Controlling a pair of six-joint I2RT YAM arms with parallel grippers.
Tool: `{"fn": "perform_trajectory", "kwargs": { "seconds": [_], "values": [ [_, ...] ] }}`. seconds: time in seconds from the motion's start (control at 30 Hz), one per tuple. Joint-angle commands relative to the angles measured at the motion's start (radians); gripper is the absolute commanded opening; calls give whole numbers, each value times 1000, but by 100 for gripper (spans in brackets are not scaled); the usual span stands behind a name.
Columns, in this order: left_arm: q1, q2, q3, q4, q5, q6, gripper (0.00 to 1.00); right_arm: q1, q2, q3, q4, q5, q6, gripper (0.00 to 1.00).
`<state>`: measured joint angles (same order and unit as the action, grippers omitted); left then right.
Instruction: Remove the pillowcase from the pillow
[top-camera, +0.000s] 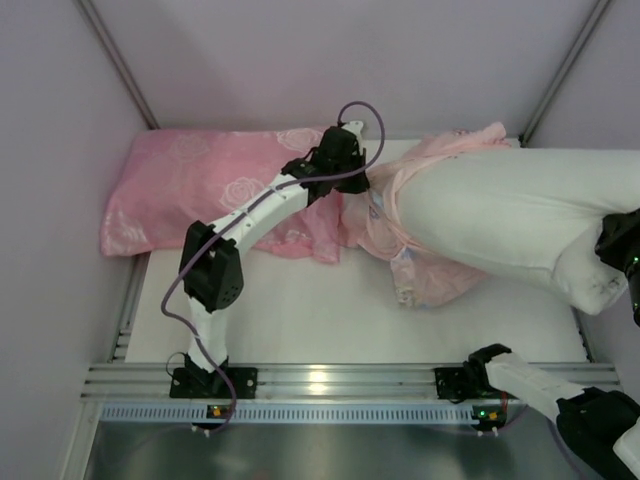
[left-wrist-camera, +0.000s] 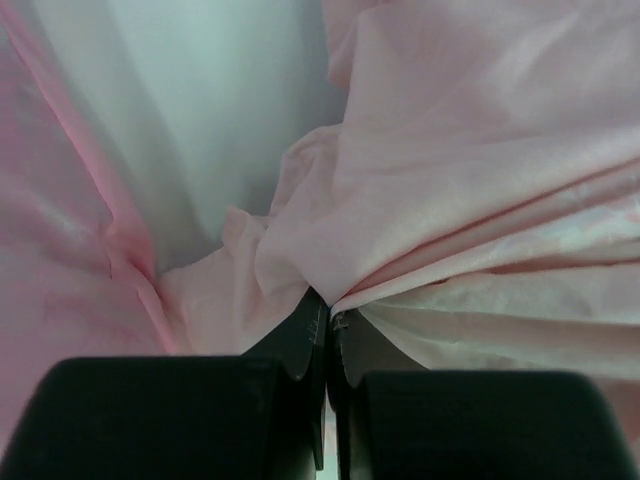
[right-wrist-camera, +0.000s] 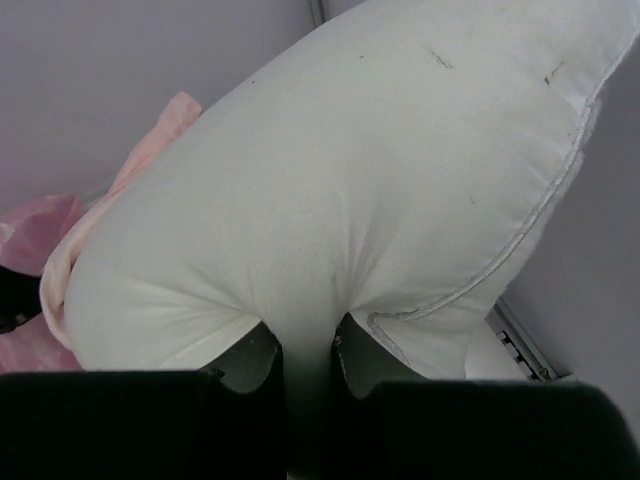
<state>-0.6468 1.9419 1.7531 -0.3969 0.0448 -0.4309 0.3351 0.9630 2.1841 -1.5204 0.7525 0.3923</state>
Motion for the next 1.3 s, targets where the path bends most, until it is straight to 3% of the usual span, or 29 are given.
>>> {"fn": "perform_trajectory", "kwargs": {
  "seconds": [0.0, 0.17, 0.53, 0.57, 0.63, 0.7, 0.73, 0.77, 0.8, 0.83, 0.87, 0.93, 0.97, 1.03, 1.13, 1.27],
  "values": [
    [85, 179, 191, -202, -370, 80, 0, 30, -75, 179, 174, 326, 33, 0],
    [119, 313, 312, -267, -367, 69, 0, 90, -109, 190, 235, 326, 14, 0],
    [182, 388, 417, -276, -323, 136, 0, 180, -191, 174, 305, 404, -18, 0],
    [182, 387, 414, -275, -280, 158, 0, 185, -194, 163, 307, 392, -20, 0],
    [180, 344, 363, -214, -40, 172, 0, 196, -191, 100, 298, 280, 9, 0],
    [173, 304, 264, -122, 152, 161, 3, 205, -176, -71, 283, 141, 32, 0],
    [162, 255, 228, -93, 214, 155, 8, 219, -164, -139, 279, 96, 46, 0],
    [148, 227, 191, -70, 216, 159, 24, 225, -152, -274, 281, 56, 55, 0],
    [121, 200, 130, -41, 224, 170, 30, 228, -115, -335, 279, -38, 69, 3],
    [108, 148, 106, -36, 242, 178, 36, 228, -103, -448, 299, -76, 97, 27],
    [81, 123, 88, -37, 247, 184, 52, 228, -99, -511, 340, -155, 94, 44],
    [47, 21, 20, -36, 168, 211, 68, 228, -92, -605, 441, -214, 77, 76],
    [9, -13, -3, -37, 121, 221, 84, 226, -77, -657, 457, -222, 88, 81],
    [-16, -72, -18, -37, 20, 247, 96, 228, -61, -701, 517, -292, 92, 86],
    [-22, -121, 55, -43, -34, 279, 99, 225, -43, -731, 543, -367, 118, 87],
    [-22, -52, 219, -56, 10, 375, 99, 220, -40, -768, 545, -377, 151, 88]
  ]
}}
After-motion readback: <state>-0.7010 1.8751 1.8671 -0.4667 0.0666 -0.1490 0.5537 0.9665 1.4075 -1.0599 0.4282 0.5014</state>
